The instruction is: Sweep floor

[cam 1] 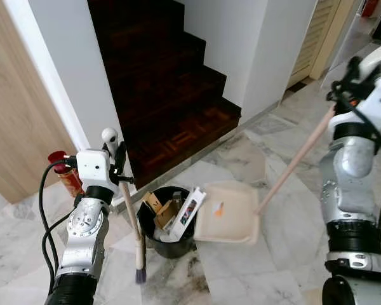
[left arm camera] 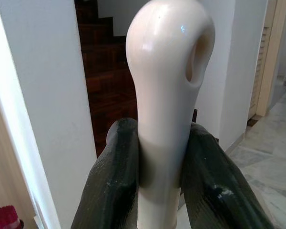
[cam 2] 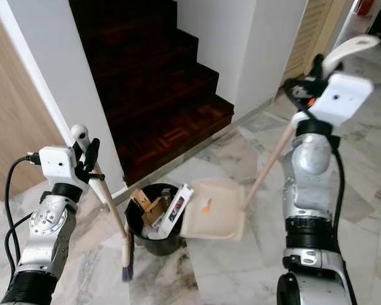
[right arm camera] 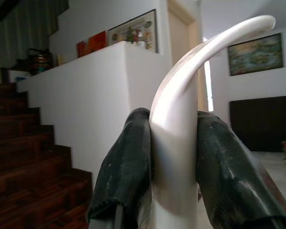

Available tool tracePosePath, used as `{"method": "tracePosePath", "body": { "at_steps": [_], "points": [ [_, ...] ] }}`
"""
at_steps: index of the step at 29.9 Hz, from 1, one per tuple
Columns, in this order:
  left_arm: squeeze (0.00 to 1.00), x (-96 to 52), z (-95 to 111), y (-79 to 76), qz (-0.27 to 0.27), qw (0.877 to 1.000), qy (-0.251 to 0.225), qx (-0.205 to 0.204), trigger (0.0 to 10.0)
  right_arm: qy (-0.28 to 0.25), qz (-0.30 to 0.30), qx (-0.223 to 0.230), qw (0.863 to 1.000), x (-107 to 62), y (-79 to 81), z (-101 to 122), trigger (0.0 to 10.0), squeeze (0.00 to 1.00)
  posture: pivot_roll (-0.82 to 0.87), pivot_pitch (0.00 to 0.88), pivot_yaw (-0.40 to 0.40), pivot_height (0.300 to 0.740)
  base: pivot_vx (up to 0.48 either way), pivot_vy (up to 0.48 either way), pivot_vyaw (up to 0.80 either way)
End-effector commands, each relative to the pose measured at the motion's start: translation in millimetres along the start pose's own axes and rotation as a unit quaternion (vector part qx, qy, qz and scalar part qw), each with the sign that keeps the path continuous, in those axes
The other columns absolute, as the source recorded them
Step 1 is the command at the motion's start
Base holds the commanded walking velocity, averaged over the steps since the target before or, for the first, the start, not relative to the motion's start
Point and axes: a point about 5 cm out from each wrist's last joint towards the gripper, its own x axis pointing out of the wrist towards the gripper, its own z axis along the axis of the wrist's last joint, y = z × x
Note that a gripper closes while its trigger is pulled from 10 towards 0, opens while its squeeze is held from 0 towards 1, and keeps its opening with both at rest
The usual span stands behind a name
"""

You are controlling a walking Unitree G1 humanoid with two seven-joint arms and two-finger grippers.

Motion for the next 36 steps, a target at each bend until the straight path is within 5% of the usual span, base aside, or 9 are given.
{"method": "tracePosePath", "body": {
  "at_steps": [1, 16, 36],
  "points": [
    [0.0, 2.3, 9.1, -1.6, -0.006, 1.0, -0.024, 0.01, 10.0, -0.023, 0.011, 0.015, 1.0, 3.2, 7.8, 11.1, 10.0, 0.0, 0.04, 0.041, -0.016, 0.74, 0.0, 0.0, 0.0],
    [0.0, 1.6, 9.8, -1.7, -0.003, 1.0, -0.029, 0.002, 10.0, -0.003, 0.039, 0.035, 0.999, -3.0, 25.1, 4.8, 10.0, 0.0, 0.04, 0.049, -0.013, 0.74, 0.0, 0.0, 0.0],
    [0.0, 2.8, 11.9, -2.5, -0.005, 0.999, -0.034, 0.006, 10.0, -0.007, 0.038, 0.038, 0.999, -1.4, 25.7, 6.4, 10.0, 0.0, 0.04, 0.04, -0.013, 0.74, -0.279, 0.0, 0.0]
  ]
}}
